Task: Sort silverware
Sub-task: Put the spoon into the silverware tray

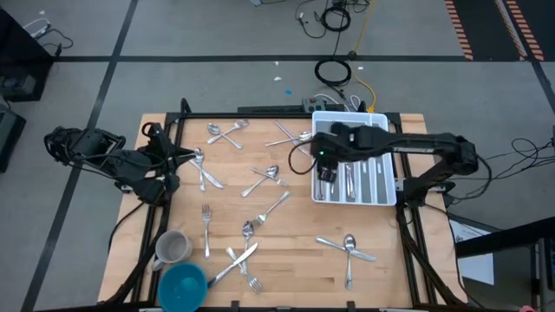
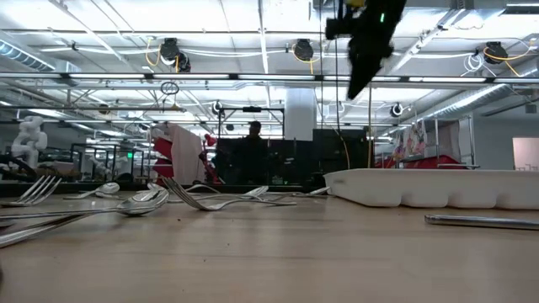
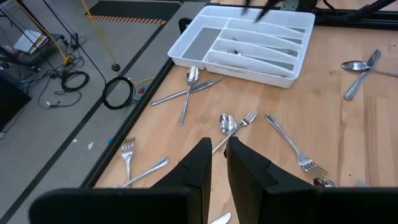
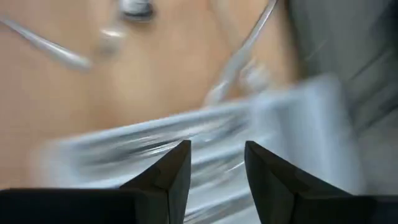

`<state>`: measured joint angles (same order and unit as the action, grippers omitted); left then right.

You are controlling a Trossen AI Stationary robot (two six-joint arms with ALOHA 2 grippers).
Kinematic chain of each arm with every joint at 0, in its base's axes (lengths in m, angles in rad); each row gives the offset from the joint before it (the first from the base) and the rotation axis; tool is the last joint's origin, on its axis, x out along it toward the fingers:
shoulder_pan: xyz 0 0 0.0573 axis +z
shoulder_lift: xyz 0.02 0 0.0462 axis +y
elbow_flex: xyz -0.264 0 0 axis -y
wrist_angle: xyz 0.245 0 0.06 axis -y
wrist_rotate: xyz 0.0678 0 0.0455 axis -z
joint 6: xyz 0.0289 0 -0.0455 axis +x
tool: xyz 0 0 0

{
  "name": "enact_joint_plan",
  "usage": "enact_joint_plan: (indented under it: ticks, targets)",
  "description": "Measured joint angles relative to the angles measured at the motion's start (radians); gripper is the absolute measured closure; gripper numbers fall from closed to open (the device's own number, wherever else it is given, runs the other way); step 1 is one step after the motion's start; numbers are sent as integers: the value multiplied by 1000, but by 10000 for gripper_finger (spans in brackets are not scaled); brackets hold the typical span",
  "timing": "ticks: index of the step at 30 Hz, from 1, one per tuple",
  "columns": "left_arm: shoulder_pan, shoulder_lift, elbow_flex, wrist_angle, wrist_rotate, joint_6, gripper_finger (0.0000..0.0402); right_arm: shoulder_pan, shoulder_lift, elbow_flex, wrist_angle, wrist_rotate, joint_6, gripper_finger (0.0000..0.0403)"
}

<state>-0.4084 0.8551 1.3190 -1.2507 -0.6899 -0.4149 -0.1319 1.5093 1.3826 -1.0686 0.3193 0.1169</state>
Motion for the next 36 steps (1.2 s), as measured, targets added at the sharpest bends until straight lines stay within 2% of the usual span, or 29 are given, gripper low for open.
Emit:
enact_joint_plan:
  ticks: [3, 6, 9, 12, 16, 19, 23, 26, 36]
  targets:
    - [0, 0, 0, 0, 0, 0, 346, 57, 0, 36, -158, -191, 373, 262]
    - [0, 0, 0, 0, 0, 0, 346, 198, 2, 9, -216, -275, 580, 261]
    - [0, 0, 0, 0, 6, 1, 346, 364, 2, -47, -229, -275, 824, 261]
    - [0, 0, 0, 0, 34, 1, 346, 533, 3, -91, -220, -266, 1160, 261]
    - [0, 0, 0, 0, 57, 2, 346, 740, 4, -148, -60, -246, 1589, 255]
    - [0, 0, 0, 0, 58, 2, 346, 843, 23, -179, 21, -218, 1818, 241]
    - [0, 0, 0, 1, 58, 2, 346, 915, 63, -192, 62, -223, 1991, 221]
    - [0, 0, 0, 4, 60, 2, 346, 933, 105, -191, 98, -221, 2057, 214]
    - [0, 0, 0, 8, 74, 2, 346, 894, 284, -191, 169, -303, 2075, 210]
